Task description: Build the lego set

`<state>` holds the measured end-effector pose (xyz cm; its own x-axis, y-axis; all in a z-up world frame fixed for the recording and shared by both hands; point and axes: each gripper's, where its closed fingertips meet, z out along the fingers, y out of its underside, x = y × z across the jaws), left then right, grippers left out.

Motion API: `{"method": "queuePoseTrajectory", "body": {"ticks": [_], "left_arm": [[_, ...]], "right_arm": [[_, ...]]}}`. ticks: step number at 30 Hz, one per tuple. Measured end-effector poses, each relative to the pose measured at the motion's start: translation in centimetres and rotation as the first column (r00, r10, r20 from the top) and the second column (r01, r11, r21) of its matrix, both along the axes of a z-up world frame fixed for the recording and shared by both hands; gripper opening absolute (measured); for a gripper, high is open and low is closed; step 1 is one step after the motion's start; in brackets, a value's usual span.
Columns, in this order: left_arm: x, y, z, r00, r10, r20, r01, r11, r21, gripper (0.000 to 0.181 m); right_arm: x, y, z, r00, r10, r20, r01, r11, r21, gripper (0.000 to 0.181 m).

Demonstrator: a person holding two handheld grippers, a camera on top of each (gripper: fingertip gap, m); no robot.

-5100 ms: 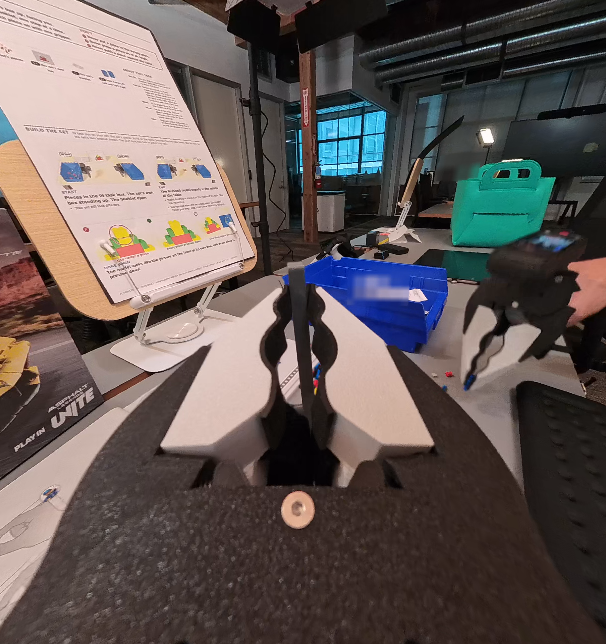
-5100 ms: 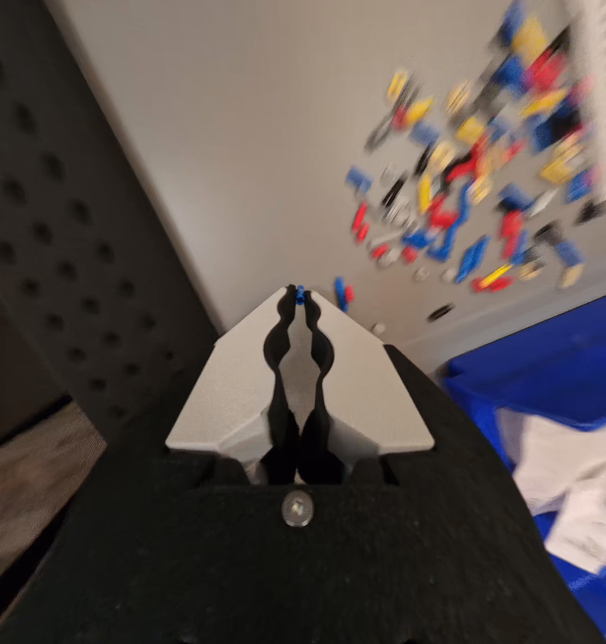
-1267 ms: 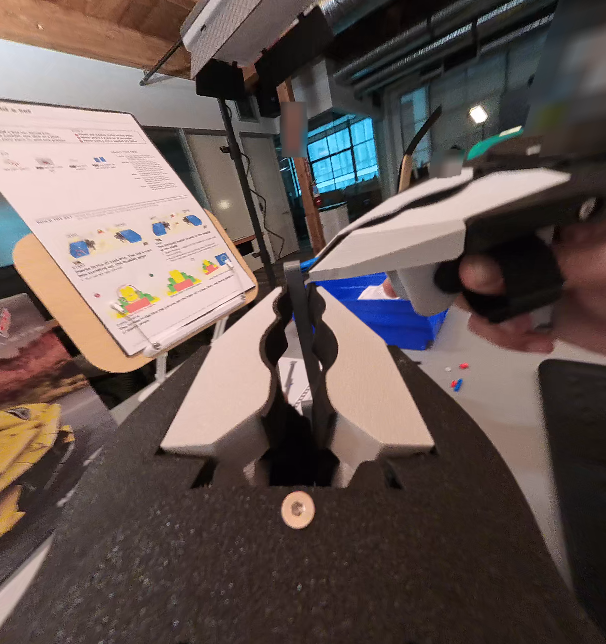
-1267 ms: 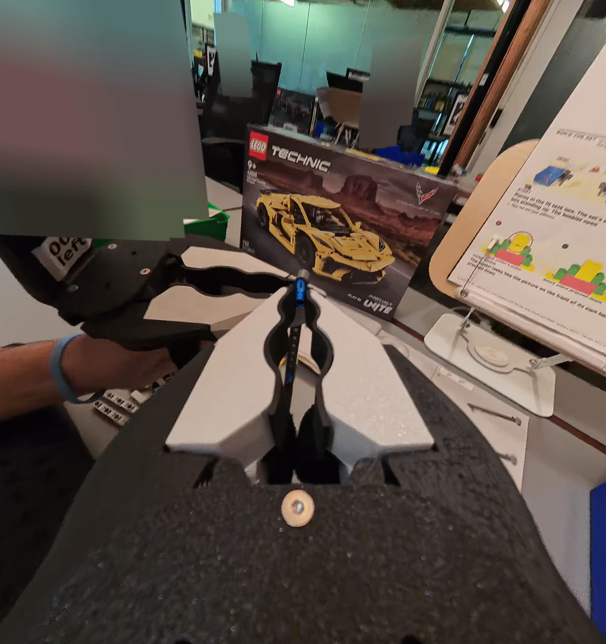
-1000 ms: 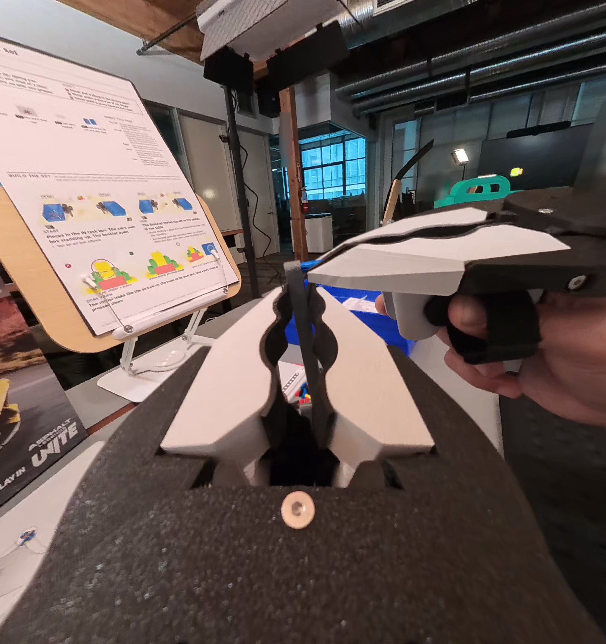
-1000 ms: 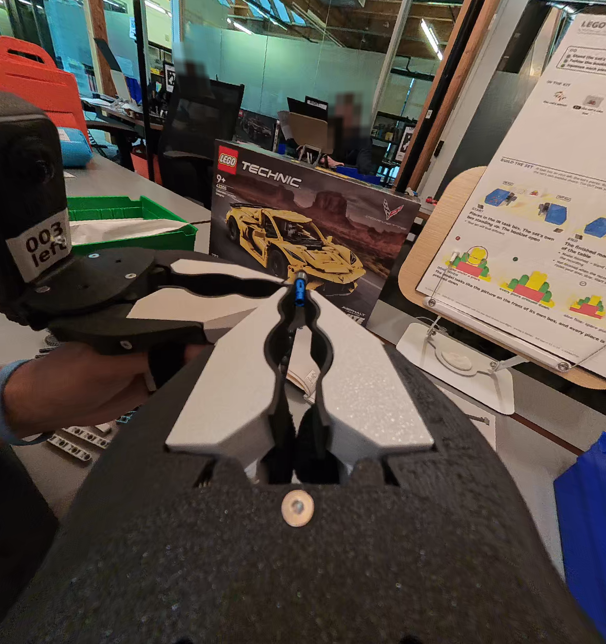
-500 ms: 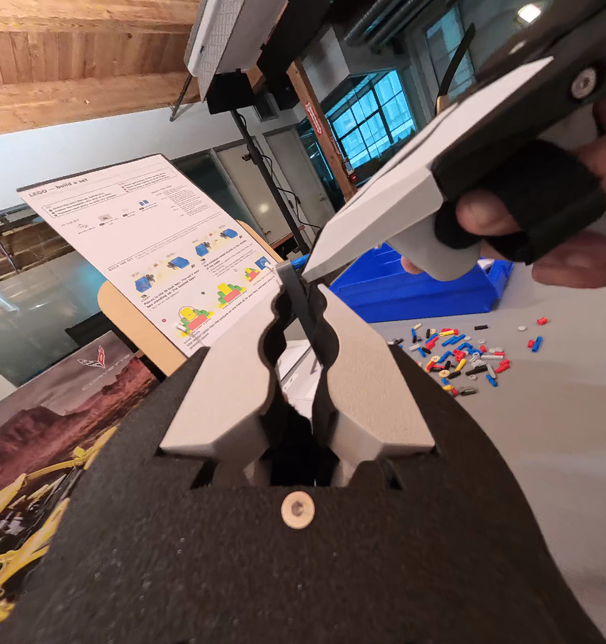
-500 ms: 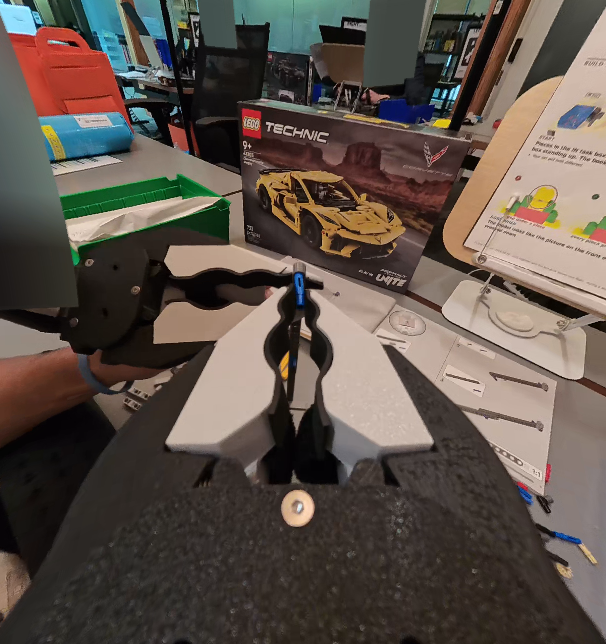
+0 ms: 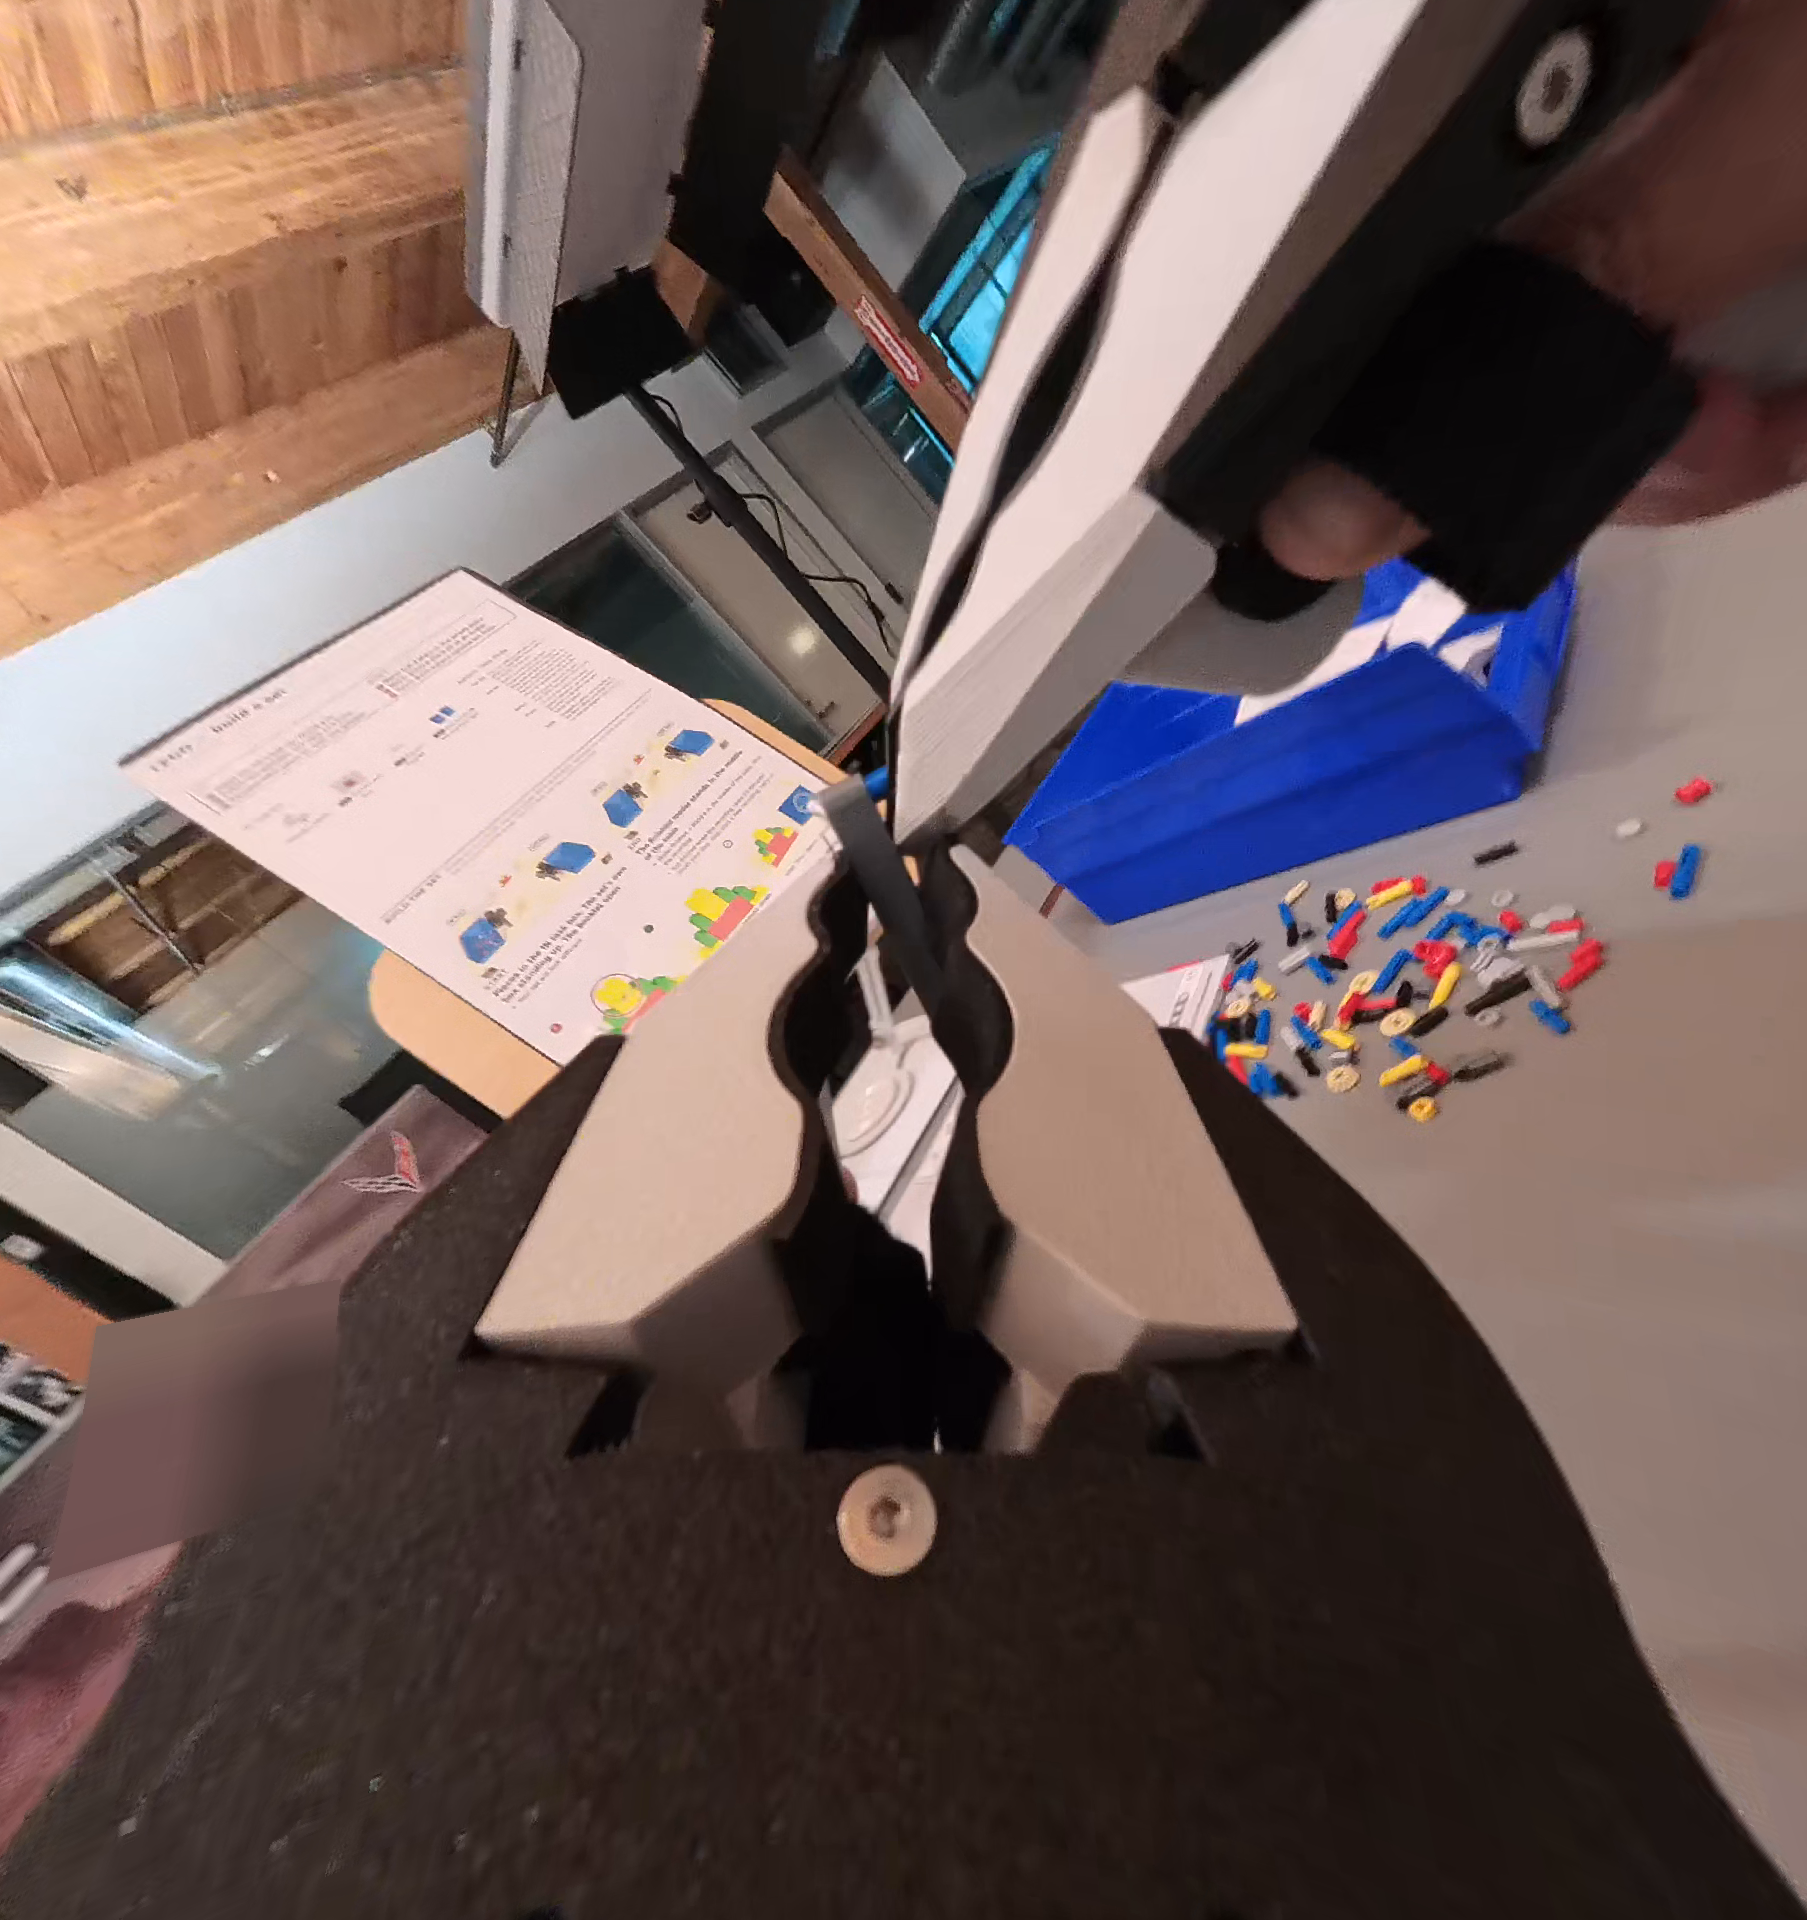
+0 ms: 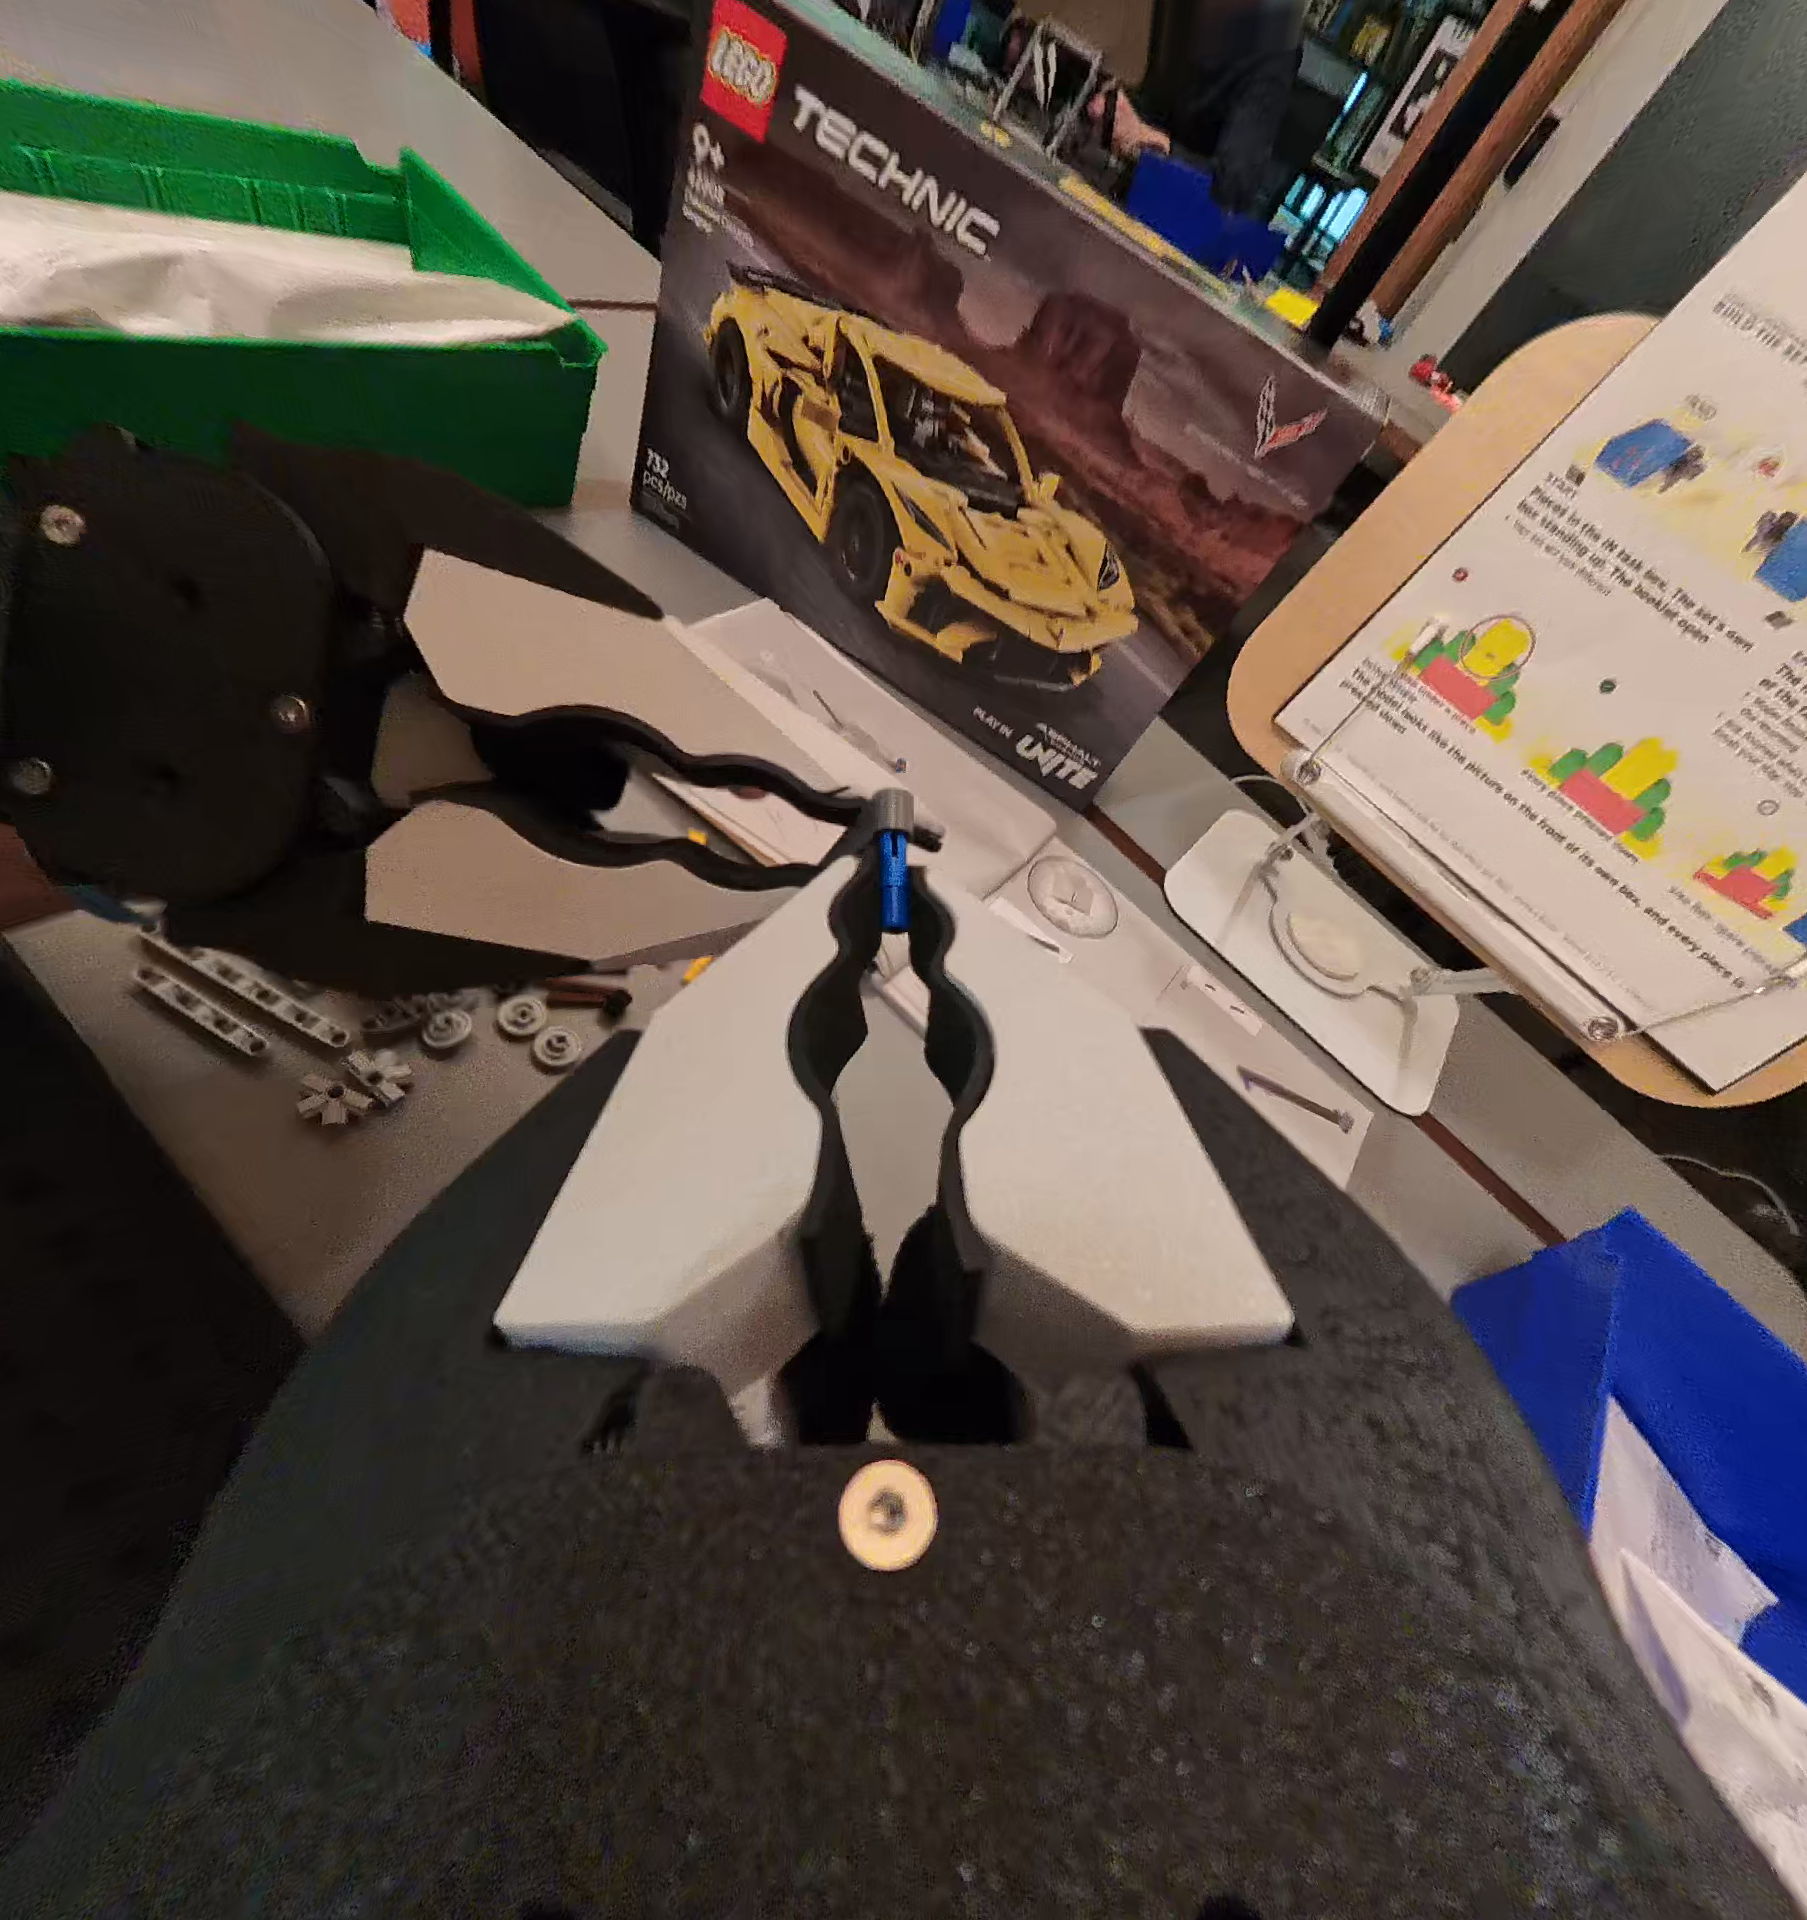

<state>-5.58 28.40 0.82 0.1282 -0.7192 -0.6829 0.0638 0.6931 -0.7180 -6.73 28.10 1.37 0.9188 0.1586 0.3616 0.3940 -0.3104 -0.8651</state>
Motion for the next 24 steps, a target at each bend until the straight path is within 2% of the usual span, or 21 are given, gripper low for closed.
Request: {"method": "queuePoseTrajectory", "body": {"ticks": [4, 6, 11, 13, 14, 16, 17, 19, 21, 22, 24], "left_arm": [[0.1, -0.1, 0.2, 1.000, -0.010, -0.001, 0.010, 0.998, -0.056, 0.008], [0.2, -0.1, 0.2, 0.999, -0.050, 0.009, 0.051, 0.986, -0.156, 0.009], [0.0, -1.3, 0.6, 0.970, -0.242, 0.040, 0.237, 0.883, -0.405, 0.009], [-0.2, -1.6, 0.9, 0.950, -0.307, 0.057, 0.296, 0.830, -0.473, 0.008], [-0.2, -1.3, 0.9, 0.950, -0.308, 0.059, 0.295, 0.813, -0.501, 0.007], [-0.3, -0.5, 1.1, 0.956, -0.284, 0.077, 0.282, 0.808, -0.518, 0.007], [-0.5, -0.6, 1.4, 0.945, -0.314, 0.096, 0.314, 0.779, -0.543, 0.007], [-1.2, -1.7, 2.2, 0.889, -0.433, 0.149, 0.425, 0.661, -0.618, 0.007], [-2.2, -2.9, 2.9, 0.813, -0.549, 0.194, 0.527, 0.550, -0.648, 0.007], [-2.5, -3.2, 3.0, 0.789, -0.580, 0.205, 0.550, 0.517, -0.656, 0.007], [-3.0, -3.9, 3.1, 0.746, -0.632, 0.209, 0.585, 0.471, -0.661, 0.007]], "right_arm": [[0.1, 0.0, 0.1, 0.996, 0.026, -0.086, -0.025, 1.000, 0.017, 0.004], [0.2, 0.1, 0.2, 0.997, 0.018, -0.077, -0.015, 0.999, 0.045, 0.004], [0.2, -0.7, 1.1, 0.996, 0.084, -0.007, -0.082, 0.985, 0.153, 0.010], [-0.6, -1.1, 1.5, 0.980, 0.181, -0.086, -0.163, 0.970, 0.179, 0.007], [-1.5, -1.4, 1.8, 0.954, 0.261, -0.149, -0.234, 0.955, 0.180, 0.025], [-1.4, -1.3, 2.5, 0.926, 0.289, -0.244, -0.244, 0.950, 0.196, 0.032], [-1.6, -1.3, 2.8, 0.916, 0.311, -0.252, -0.259, 0.941, 0.218, 0.034], [-2.5, -1.5, 3.4, 0.865, 0.406, -0.294, -0.329, 0.902, 0.280, 0.034], [-3.6, -1.7, 3.2, 0.762, 0.515, -0.392, -0.429, 0.855, 0.291, 0.038], [-4.0, -1.8, 3.4, 0.709, 0.553, -0.437, -0.462, 0.833, 0.305, 0.042], [-4.6, -2.3, 4.1, 0.634, 0.617, -0.466, -0.512, 0.787, 0.345, 0.035]]}}
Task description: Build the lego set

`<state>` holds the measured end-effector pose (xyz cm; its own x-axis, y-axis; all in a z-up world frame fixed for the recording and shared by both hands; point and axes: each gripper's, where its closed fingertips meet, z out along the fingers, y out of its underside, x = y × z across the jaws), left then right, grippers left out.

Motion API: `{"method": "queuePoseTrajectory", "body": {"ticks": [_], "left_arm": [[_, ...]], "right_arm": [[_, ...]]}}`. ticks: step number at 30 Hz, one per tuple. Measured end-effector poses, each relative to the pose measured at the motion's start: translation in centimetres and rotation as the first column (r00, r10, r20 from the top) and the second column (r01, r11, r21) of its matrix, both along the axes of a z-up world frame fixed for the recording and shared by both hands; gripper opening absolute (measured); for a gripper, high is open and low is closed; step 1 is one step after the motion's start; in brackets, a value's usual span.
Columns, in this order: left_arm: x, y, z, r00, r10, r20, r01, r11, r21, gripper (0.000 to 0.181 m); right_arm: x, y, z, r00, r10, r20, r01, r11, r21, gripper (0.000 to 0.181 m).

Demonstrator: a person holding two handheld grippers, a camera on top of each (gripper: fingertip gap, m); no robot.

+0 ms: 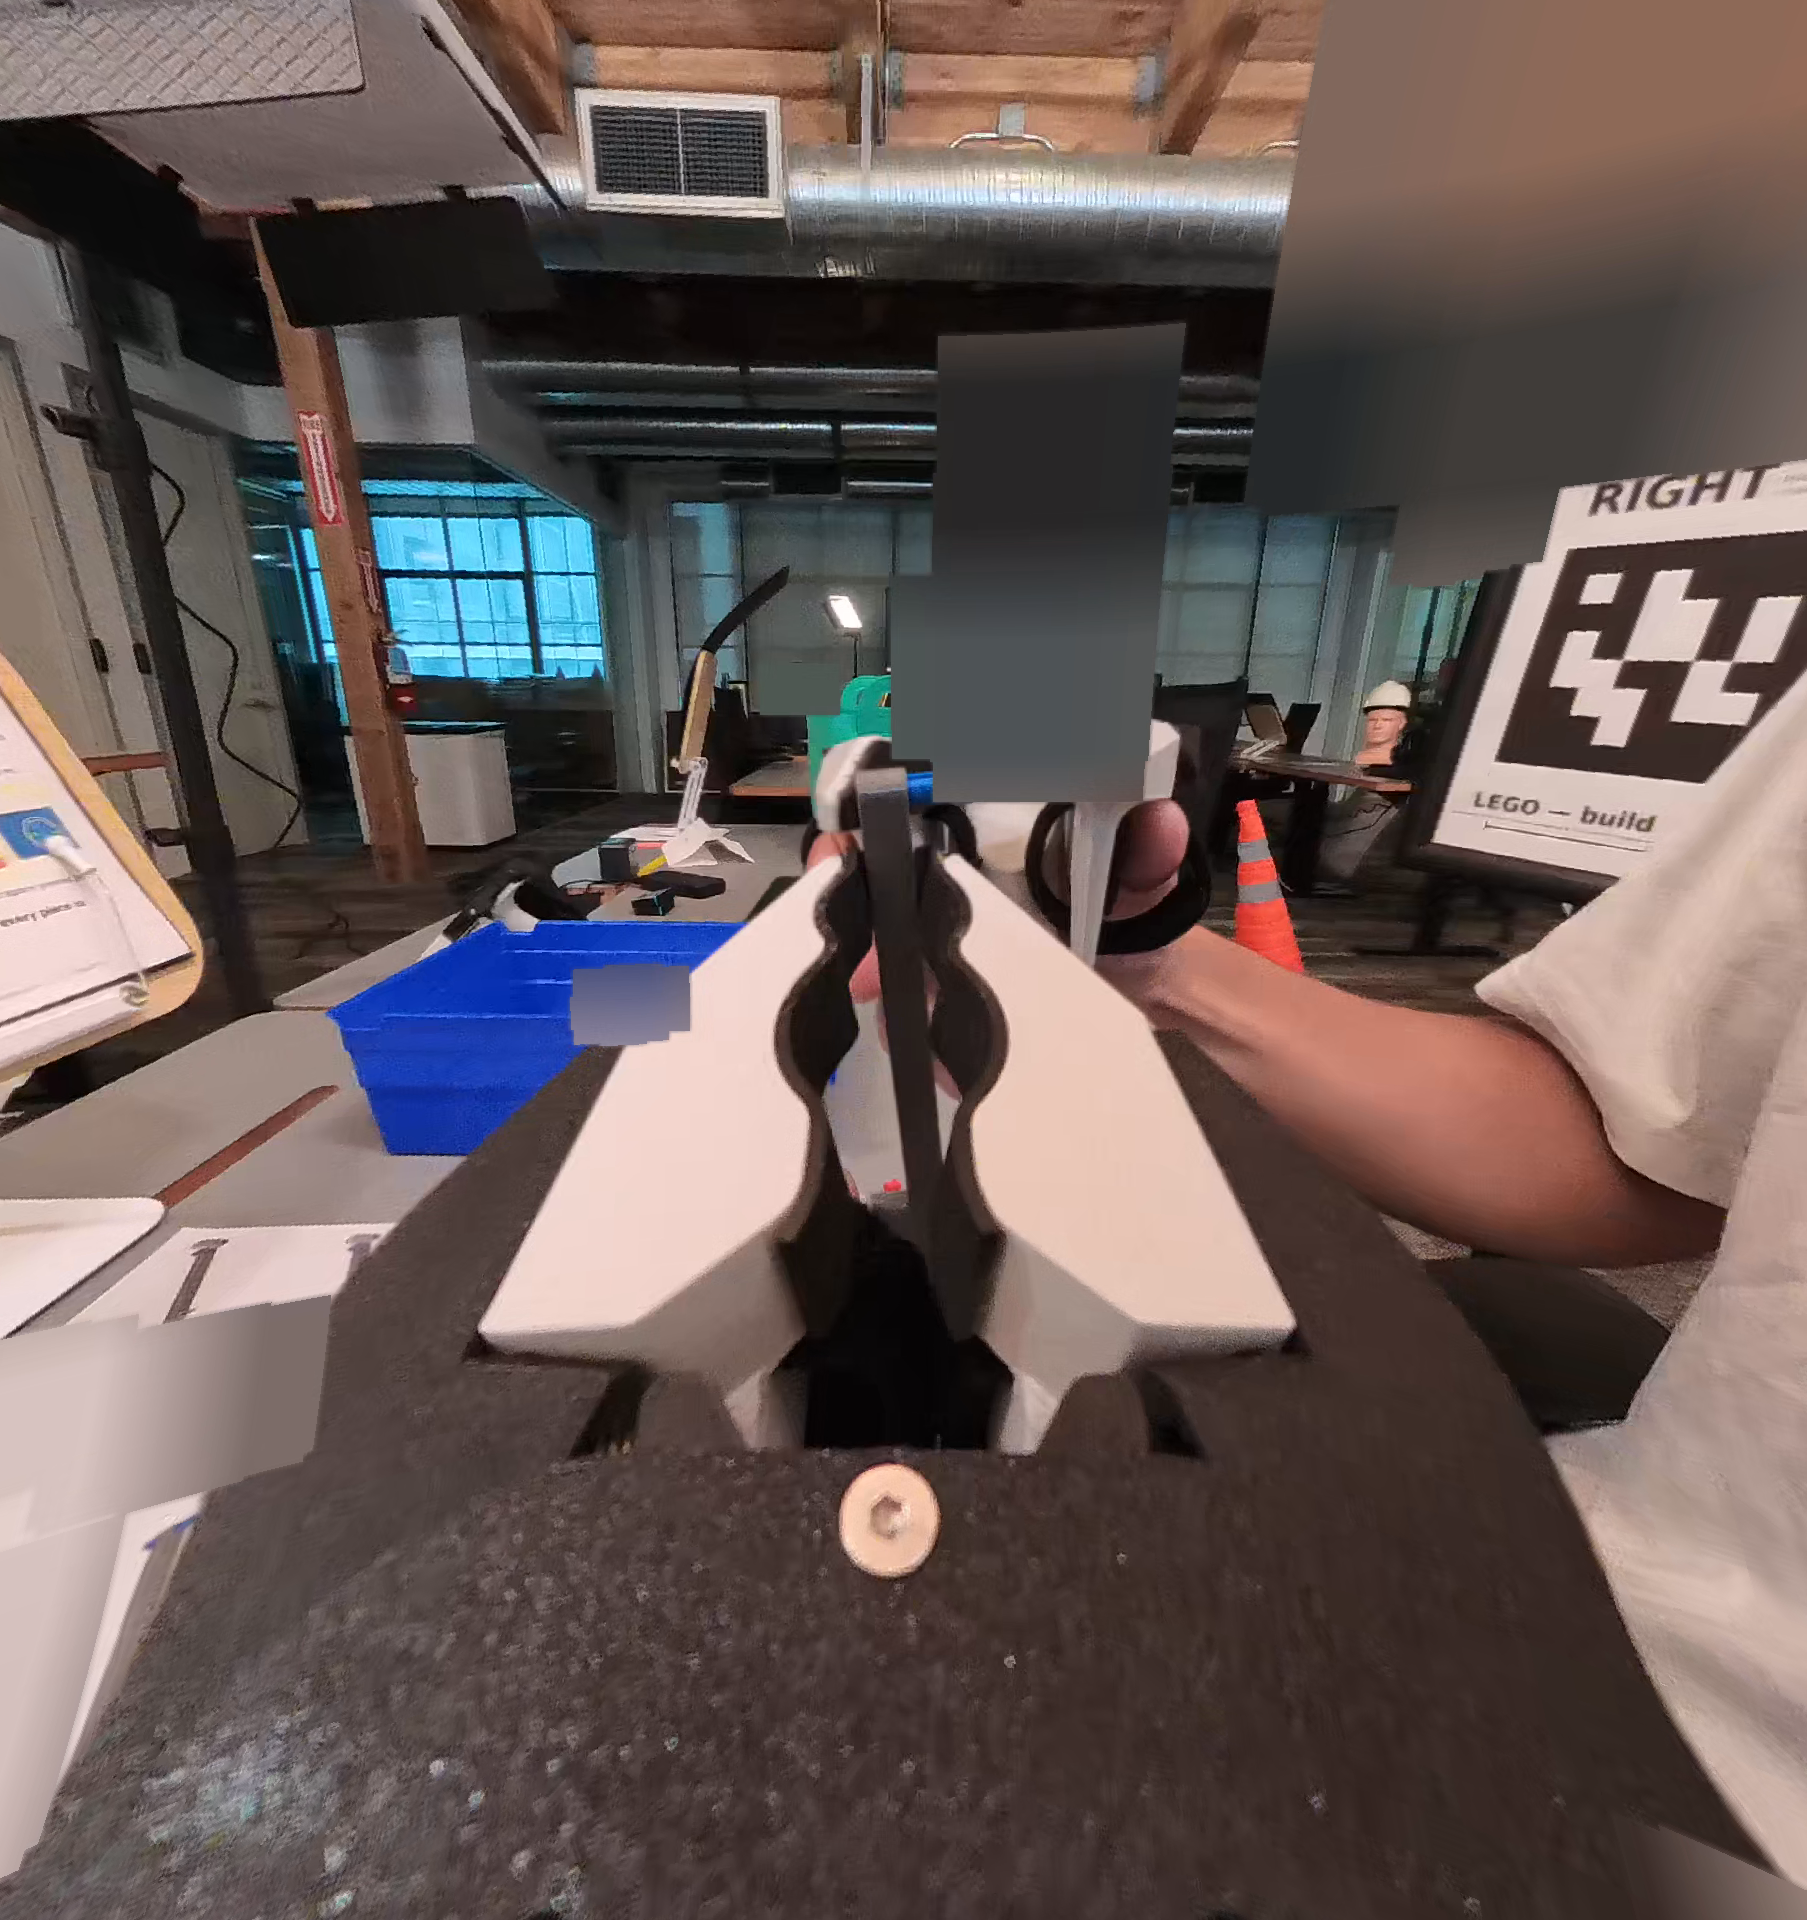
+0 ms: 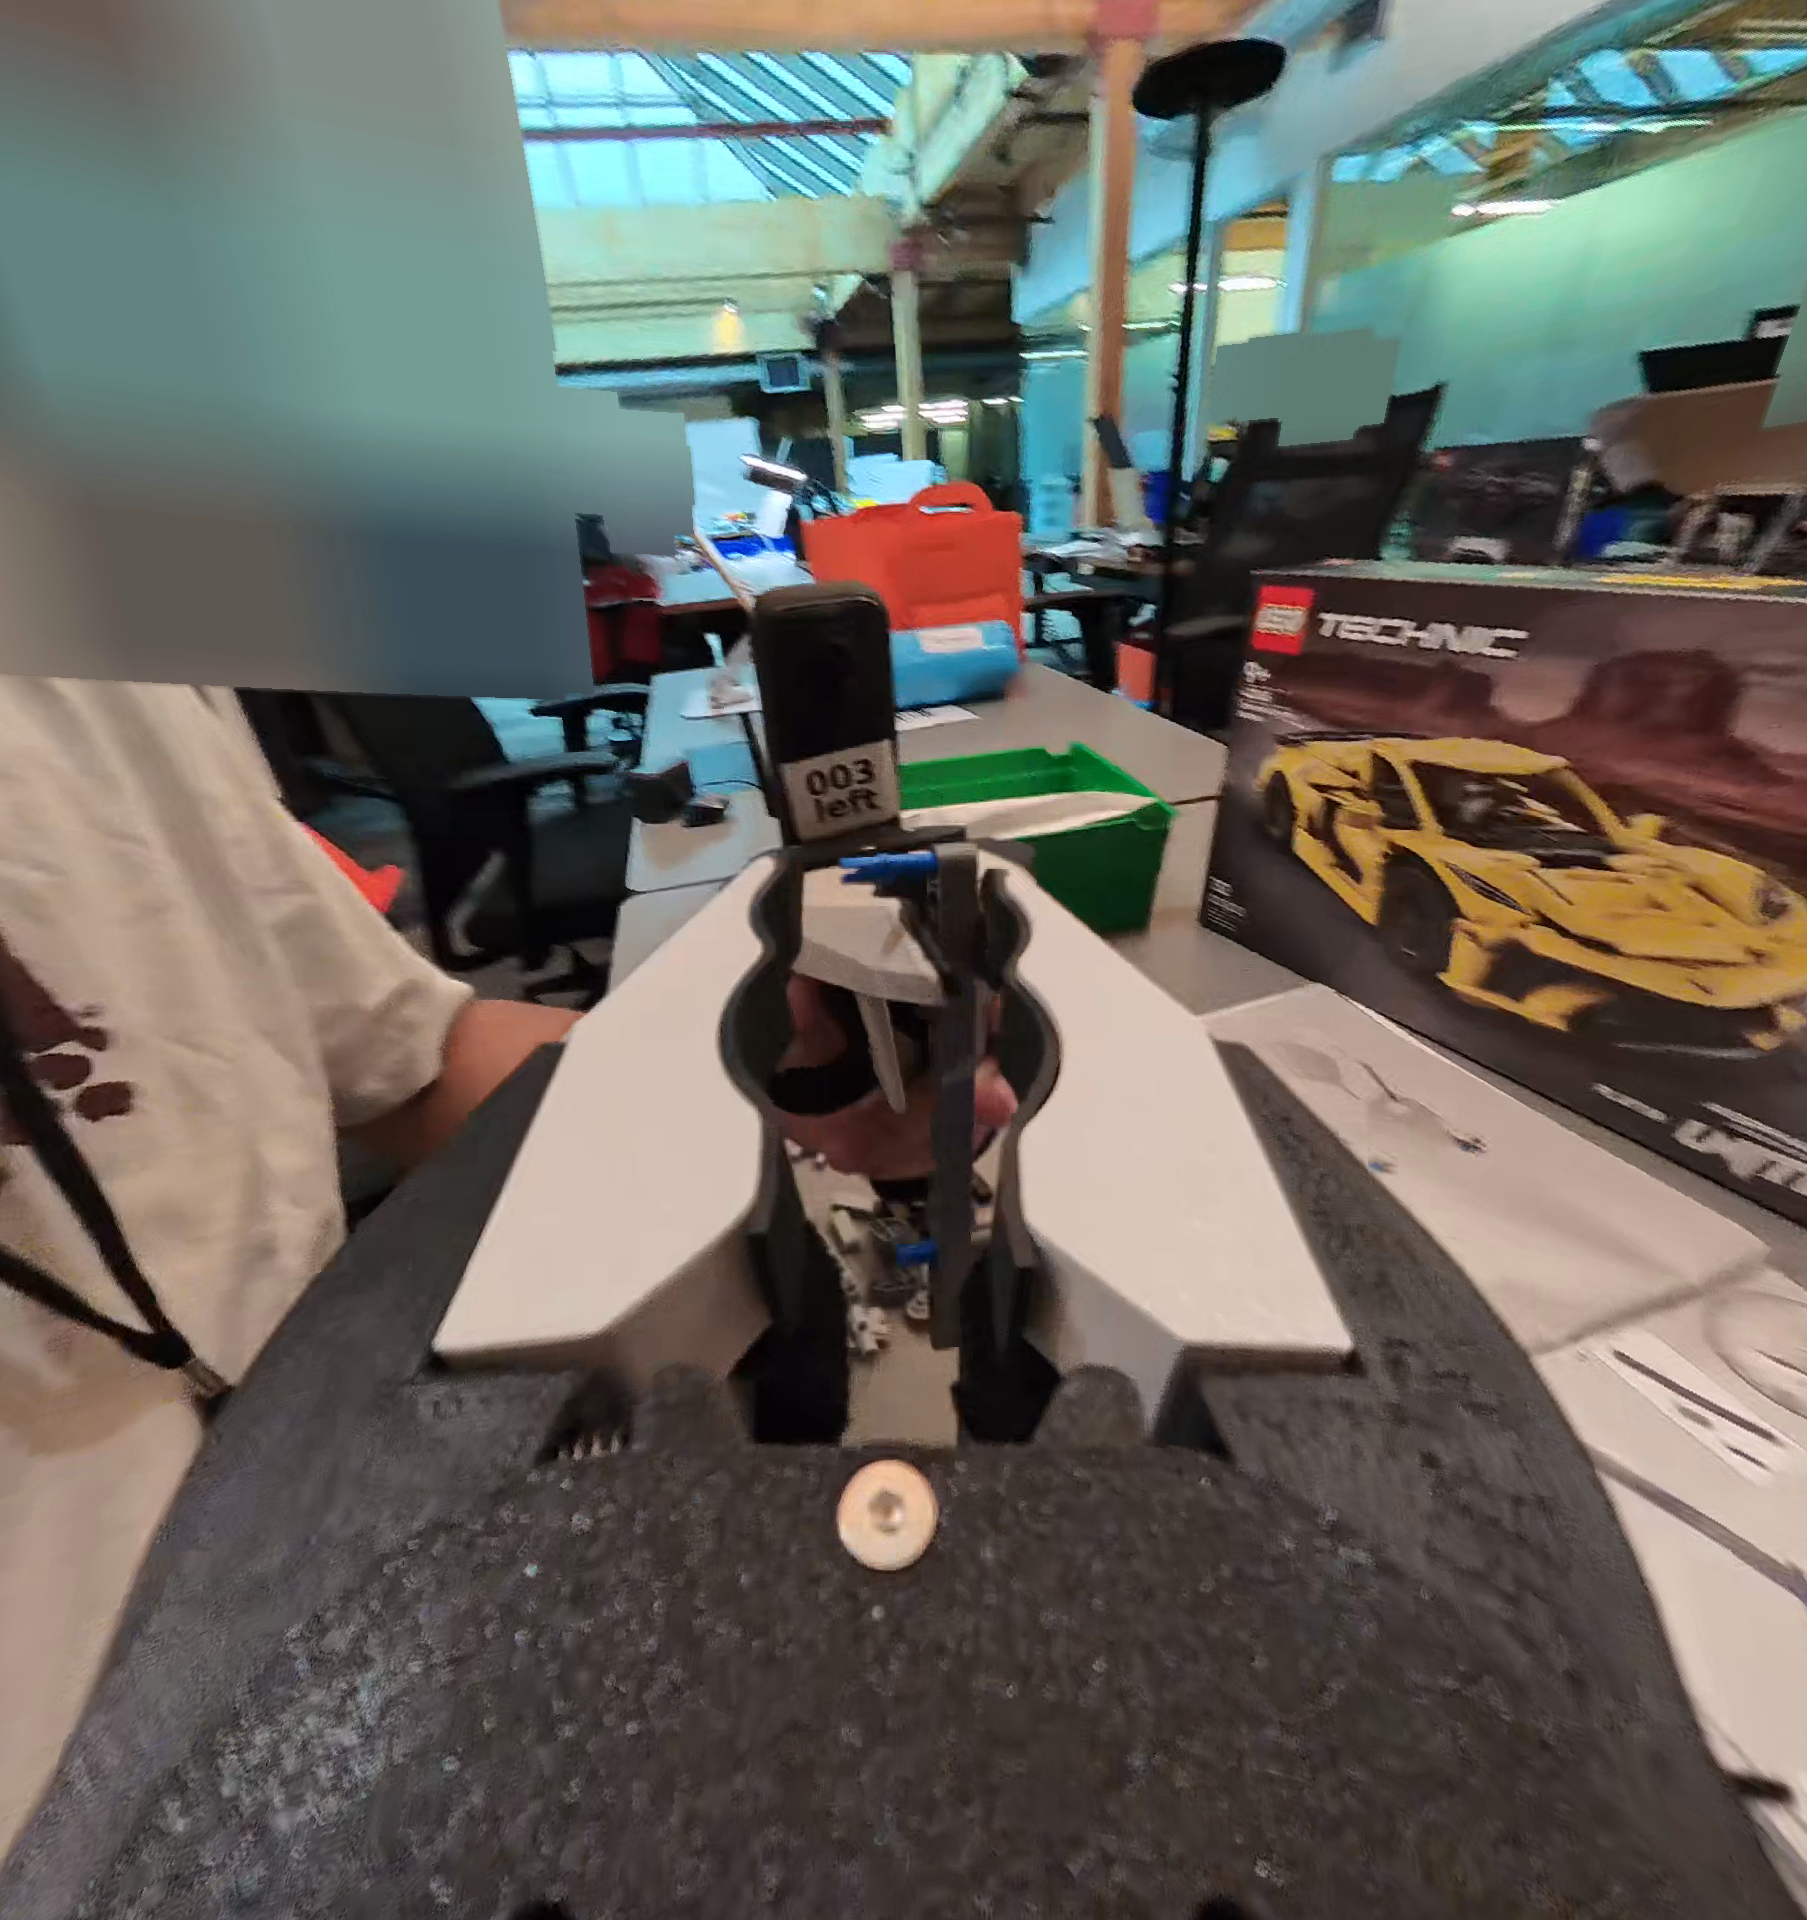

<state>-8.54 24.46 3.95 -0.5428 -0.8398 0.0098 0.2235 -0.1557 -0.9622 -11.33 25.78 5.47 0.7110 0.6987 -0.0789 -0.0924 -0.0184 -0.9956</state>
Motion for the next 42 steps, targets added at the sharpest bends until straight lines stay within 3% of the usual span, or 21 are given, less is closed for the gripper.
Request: {"method": "queuePoseTrajectory", "body": {"ticks": [10, 16, 22, 28, 32, 36, 38, 42], "left_arm": [[-0.1, -0.9, -0.3, 0.999, -0.035, -0.009, 0.035, 0.999, 0.039, 0.007], [0.3, -1.0, -1.0, 0.999, 0.034, -0.008, -0.033, 0.991, 0.126, 0.007], [0.4, -1.2, -1.3, 0.993, 0.113, 0.041, -0.120, 0.956, 0.268, 0.009], [0.4, -1.1, -1.6, 0.999, 0.030, -0.013, -0.027, 0.984, 0.178, 0.007], [0.6, -0.8, -1.4, 0.997, 0.079, 0.005, -0.078, 0.979, 0.186, 0.007], [1.0, 0.2, -1.7, 0.991, 0.131, -0.006, -0.128, 0.971, 0.201, 0.007], [1.1, 0.3, -1.7, 0.989, 0.148, 0.002, -0.145, 0.966, 0.212, 0.007], [1.1, 0.2, -1.6, 0.980, 0.194, 0.040, -0.198, 0.945, 0.262, 0.007]], "right_arm": [[-0.7, 0.0, -0.5, 0.999, 0.043, -0.019, -0.043, 0.999, -0.023, 0.027], [-0.3, -0.1, -1.2, 0.999, 0.036, -0.004, -0.036, 0.999, -0.002, 0.024], [-0.4, -0.7, -1.1, 0.986, 0.114, -0.120, -0.116, 0.993, -0.010, 0.023], [-0.5, -0.7, -1.2, 0.985, 0.129, -0.111, -0.137, 0.988, -0.075, 0.034], [0.7, 0.6, -1.4, 0.995, 0.035, -0.092, -0.043, 0.995, -0.092, 0.046], [1.2, 1.0, -1.3, 0.997, -0.078, 0.026, 0.078, 0.997, 0.013, 0.035], [0.8, 0.7, -1.1, 0.995, -0.084, 0.059, 0.081, 0.995, 0.051, 0.024], [0.6, 0.4, -1.4, 0.998, -0.050, 0.028, 0.050, 0.999, 0.008, 0.024]]}}
